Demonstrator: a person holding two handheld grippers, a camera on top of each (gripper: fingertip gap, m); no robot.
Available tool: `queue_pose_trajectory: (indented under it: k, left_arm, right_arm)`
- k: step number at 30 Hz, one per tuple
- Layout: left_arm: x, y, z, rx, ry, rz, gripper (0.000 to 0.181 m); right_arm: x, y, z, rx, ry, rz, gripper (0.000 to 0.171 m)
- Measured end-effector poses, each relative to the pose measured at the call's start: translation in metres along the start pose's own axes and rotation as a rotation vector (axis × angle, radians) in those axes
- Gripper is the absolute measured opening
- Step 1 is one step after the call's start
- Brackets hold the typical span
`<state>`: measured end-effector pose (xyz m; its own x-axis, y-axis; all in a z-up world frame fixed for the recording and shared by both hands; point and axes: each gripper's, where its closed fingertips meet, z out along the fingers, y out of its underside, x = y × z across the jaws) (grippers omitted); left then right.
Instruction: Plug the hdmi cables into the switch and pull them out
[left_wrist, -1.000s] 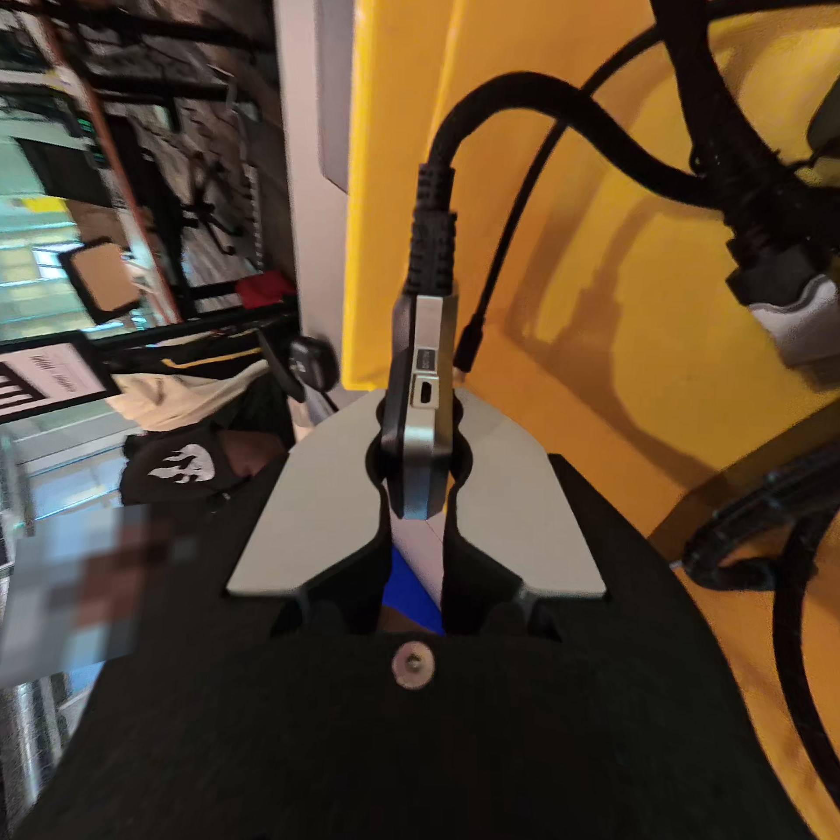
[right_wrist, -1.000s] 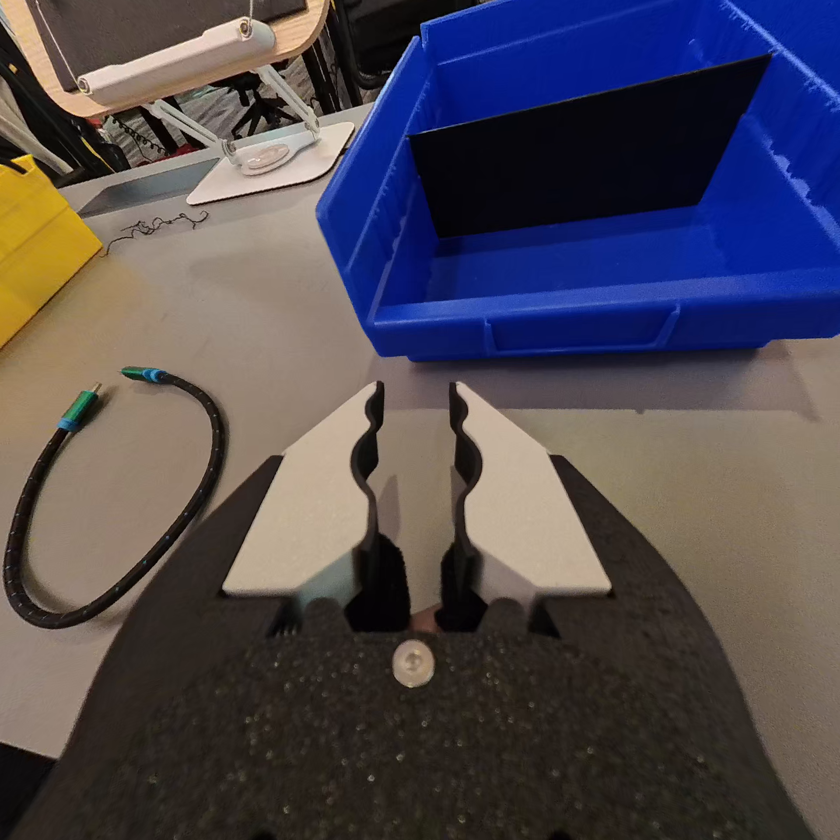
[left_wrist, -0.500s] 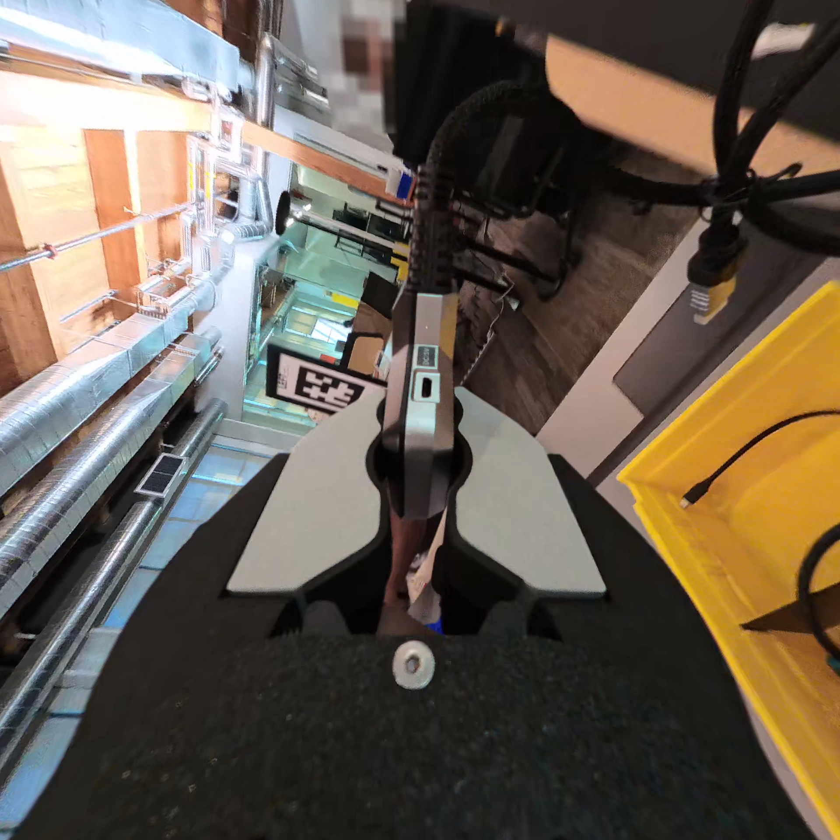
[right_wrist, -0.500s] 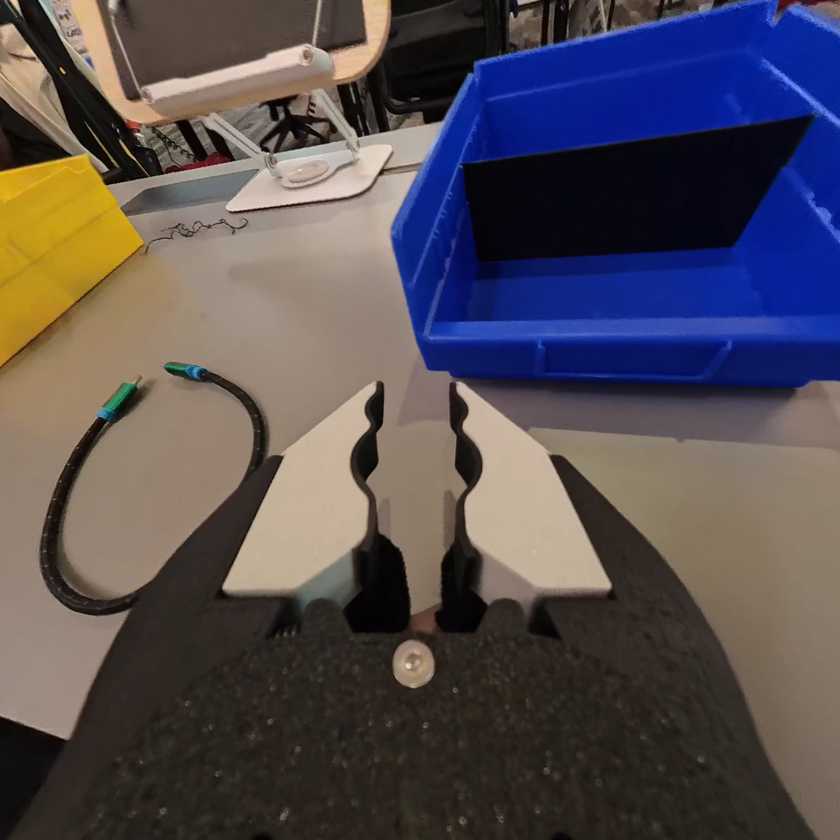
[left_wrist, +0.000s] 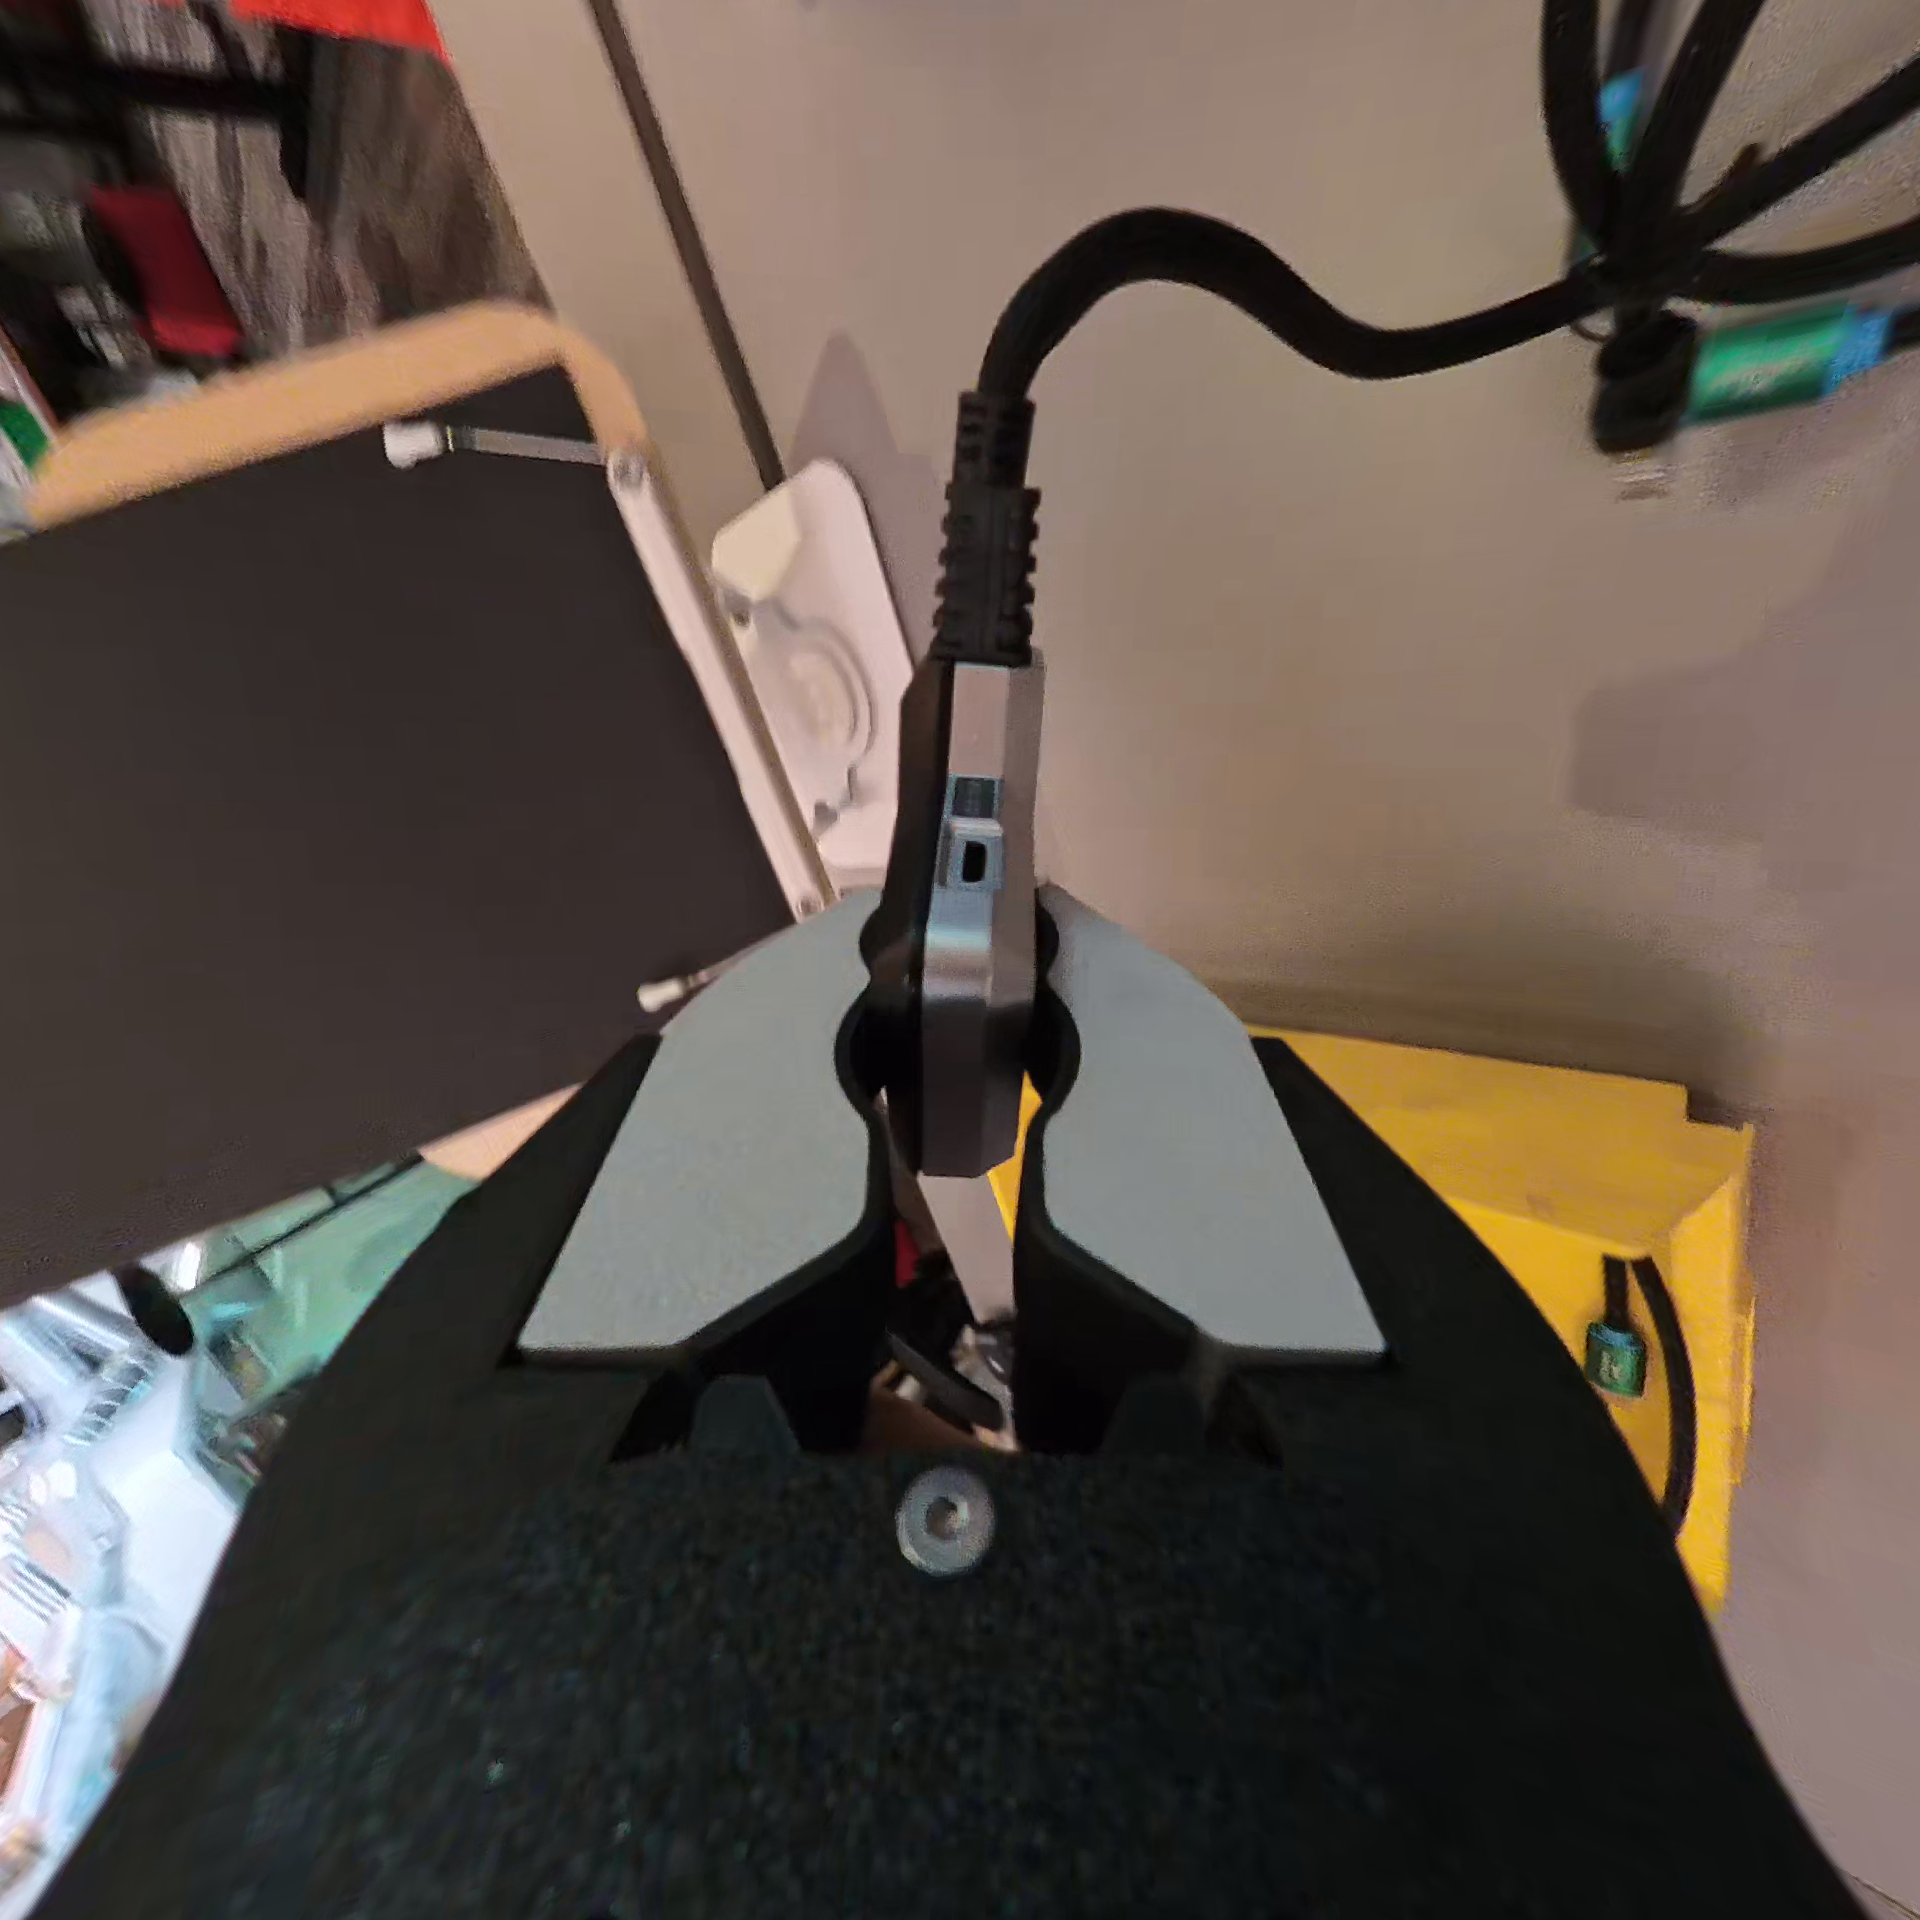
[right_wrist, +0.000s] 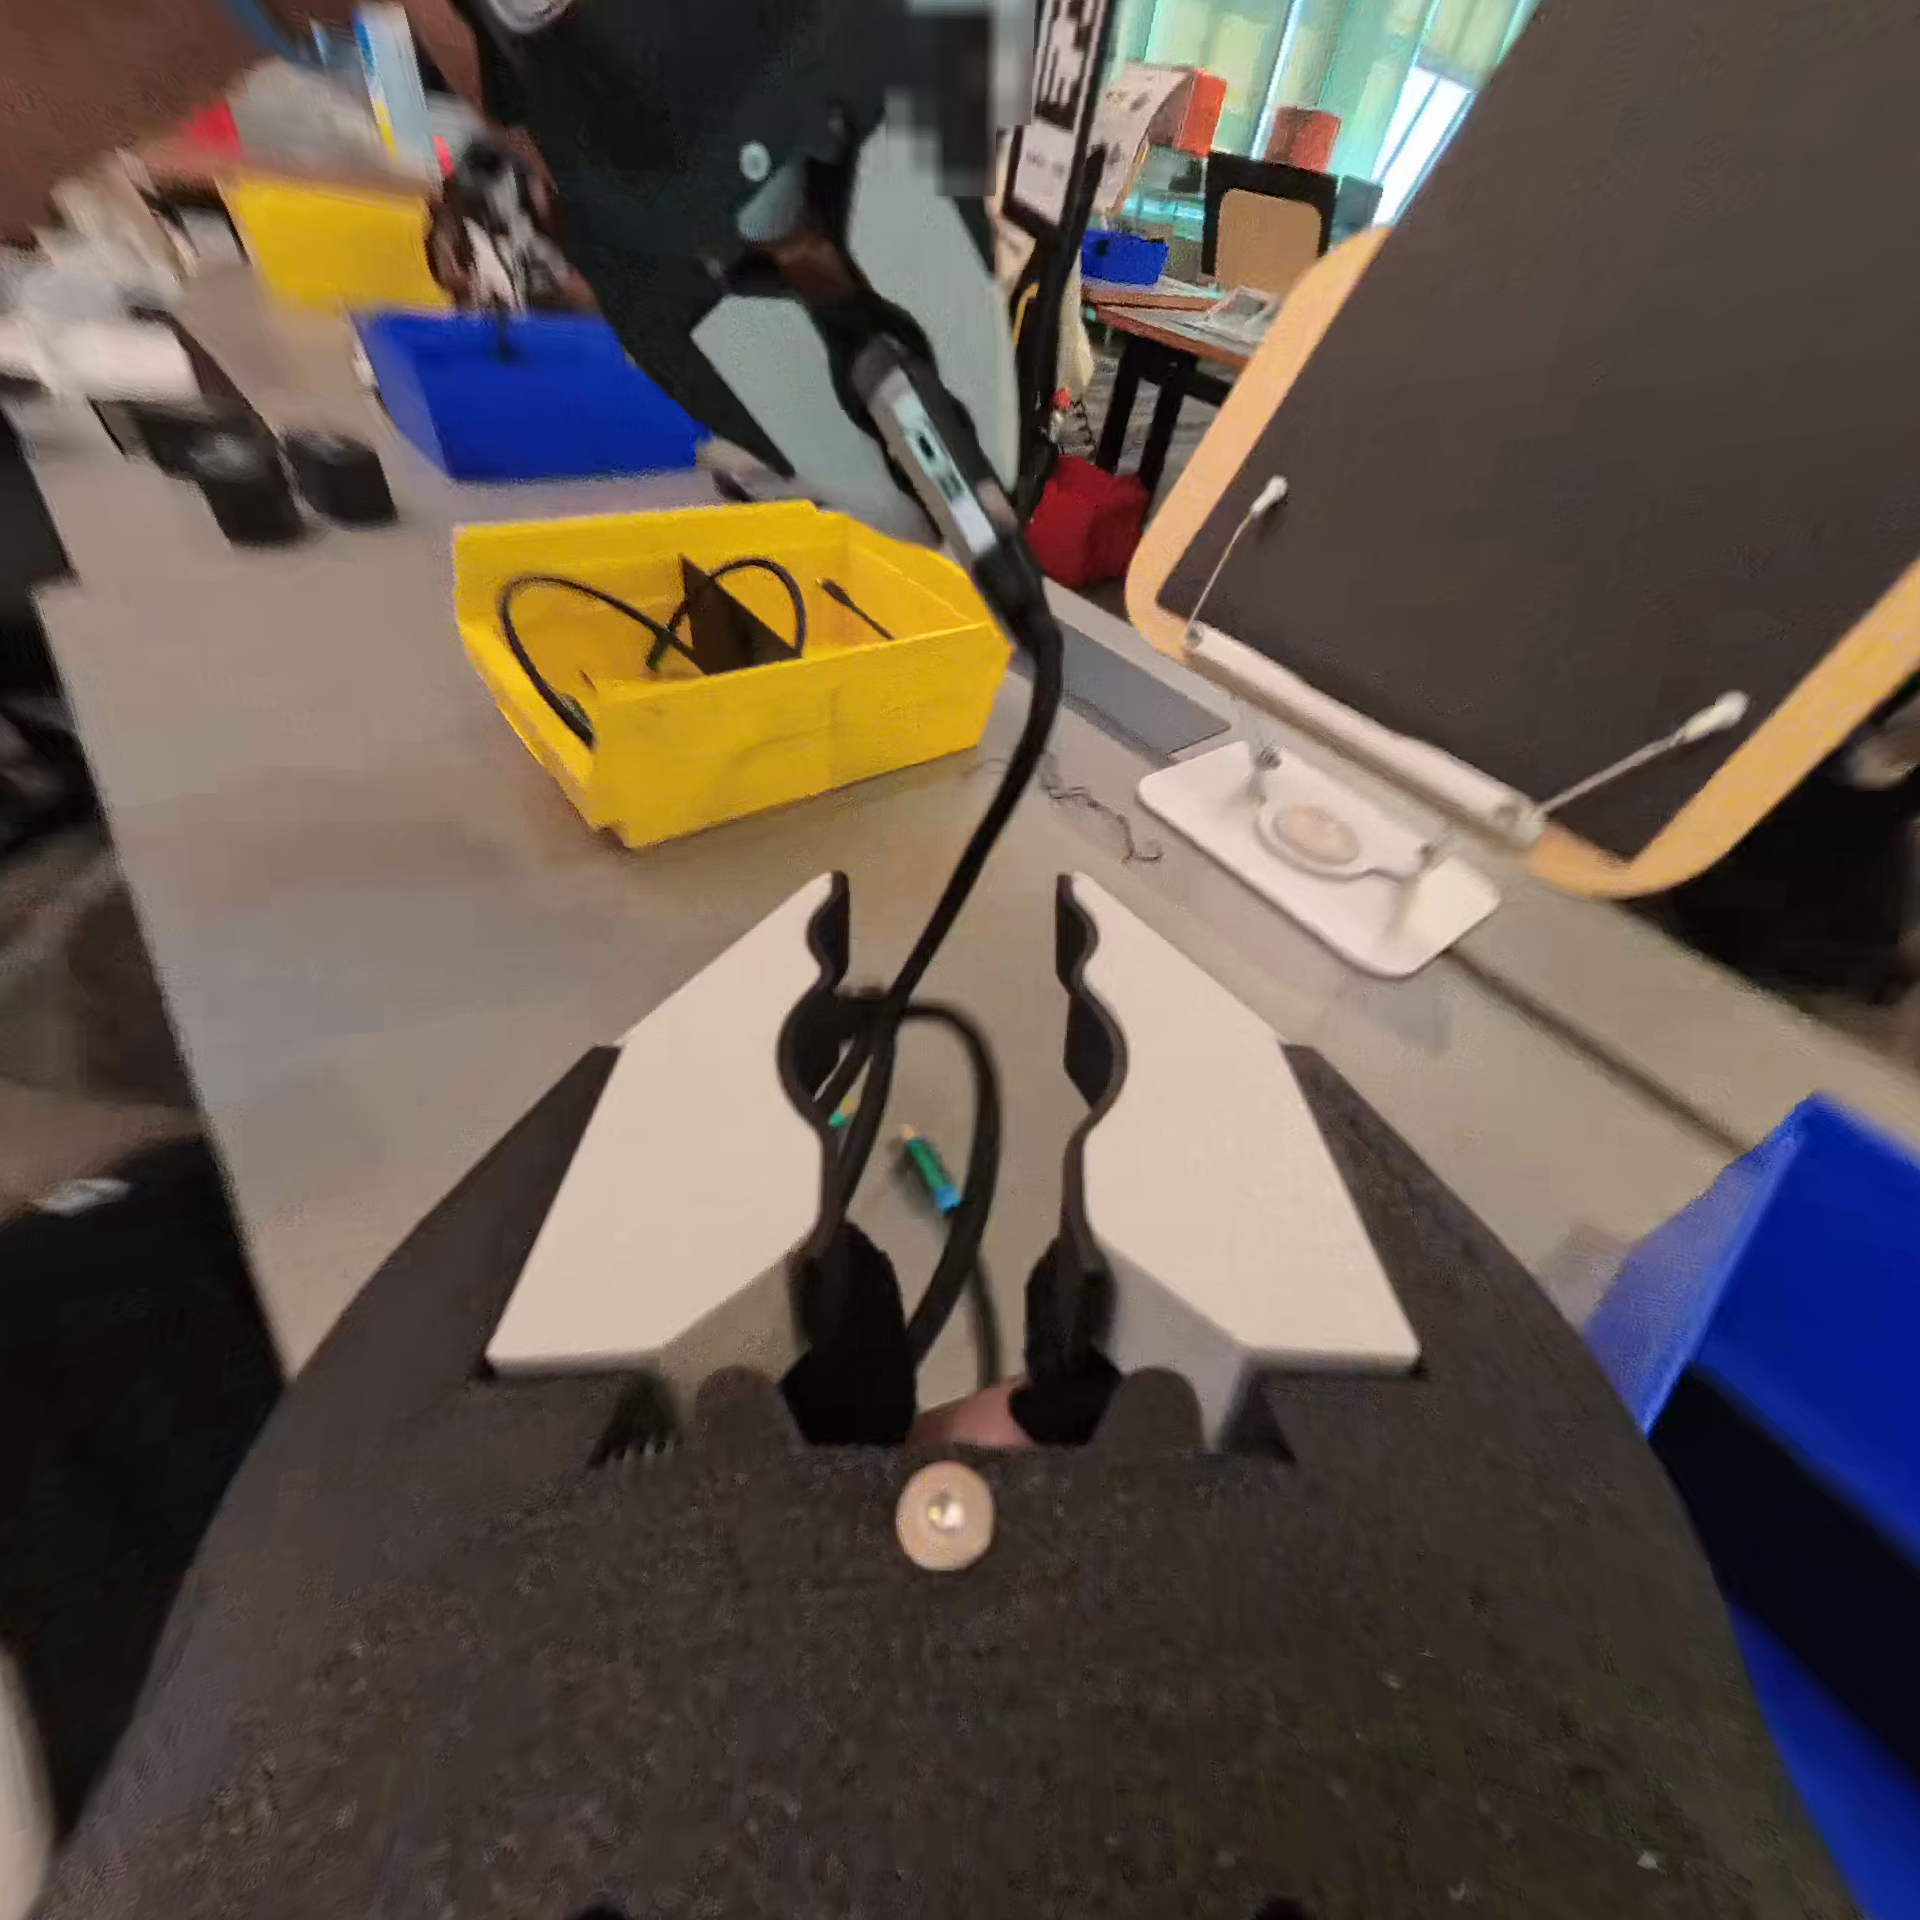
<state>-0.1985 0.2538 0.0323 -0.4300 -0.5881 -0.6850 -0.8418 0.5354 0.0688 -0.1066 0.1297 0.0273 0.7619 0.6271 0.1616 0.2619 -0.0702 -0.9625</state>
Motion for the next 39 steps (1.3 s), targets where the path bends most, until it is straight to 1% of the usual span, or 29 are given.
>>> queue_pose_trajectory:
  k: [3,6,7,8,10,12,15,17,20,23,25,26,29,32,33,35,36,39]
  left_arm:
    - [0.008,-0.038,-0.003,0.02,-0.035,0.102,0.021]
    - [0.02,-0.071,-0.012,0.084,-0.045,0.131,0.021]
    - [0.024,-0.08,-0.015,0.104,-0.052,0.137,0.021]
    - [0.027,-0.087,-0.019,0.121,-0.059,0.134,0.021]
    - [0.028,-0.091,-0.023,0.145,-0.084,0.107,0.022]
    - [0.026,-0.097,-0.028,0.243,-0.103,0.01,0.027]
    - [0.029,-0.1,-0.038,0.414,-0.044,-0.166,0.029]
    - [0.024,-0.094,-0.048,0.509,-0.036,-0.288,0.041]
    - [0.02,-0.084,-0.069,0.742,0.02,-0.555,0.047]
    - [0.027,-0.083,-0.07,0.984,0.145,-0.815,0.05]
    - [0.035,-0.096,-0.069,1.125,0.251,-0.92,0.053]
    - [0.038,-0.106,-0.07,1.183,0.296,-0.946,0.053]
    - [0.041,-0.131,-0.078,1.333,0.352,-0.973,0.053]
    - [0.032,-0.144,-0.094,1.49,0.387,-1.02,0.05]
    - [0.03,-0.147,-0.097,1.529,0.393,-1.027,0.046]
    - [0.032,-0.154,-0.095,1.52,0.372,-1.003,0.034]
    - [0.034,-0.157,-0.094,1.519,0.363,-0.981,0.023]
    - [0.035,-0.161,-0.084,1.454,0.303,-0.939,0.023]
  right_arm:
    - [0.014,-0.004,0.031,-0.083,0.095,-0.185,0.039]
    - [0.02,0.011,0.052,-0.112,0.103,-0.273,0.038]
    - [0.018,0.014,0.056,-0.094,0.094,-0.274,0.035]
    - [0.016,0.016,0.057,-0.063,0.092,-0.261,0.022]
    - [0.014,0.017,0.053,0.018,0.094,-0.269,0.02]
    - [0.013,0.016,0.048,0.076,0.107,-0.268,0.018]
    - [0.003,0.015,0.042,0.147,0.042,-0.21,0.017]
    - [0.001,0.013,0.037,0.202,0.014,-0.162,0.016]
    - [0.002,0.006,0.022,0.316,-0.082,0.007,0.016]
    - [-0.001,0.0,0.008,0.418,-0.209,0.159,0.016]
    - [-0.01,-0.002,0.005,0.43,-0.313,0.209,0.016]
    - [-0.014,-0.003,0.003,0.435,-0.345,0.218,0.016]
    - [-0.028,-0.01,0.0,0.466,-0.454,0.275,0.016]
    - [-0.04,-0.013,-0.002,0.475,-0.528,0.305,0.017]
    - [-0.043,-0.013,-0.002,0.481,-0.546,0.317,0.017]
    - [-0.046,-0.014,-0.002,0.497,-0.573,0.352,0.017]
    - [-0.046,-0.012,-0.001,0.498,-0.583,0.367,0.017]
    - [-0.043,-0.005,0.0,0.502,-0.607,0.426,0.017]
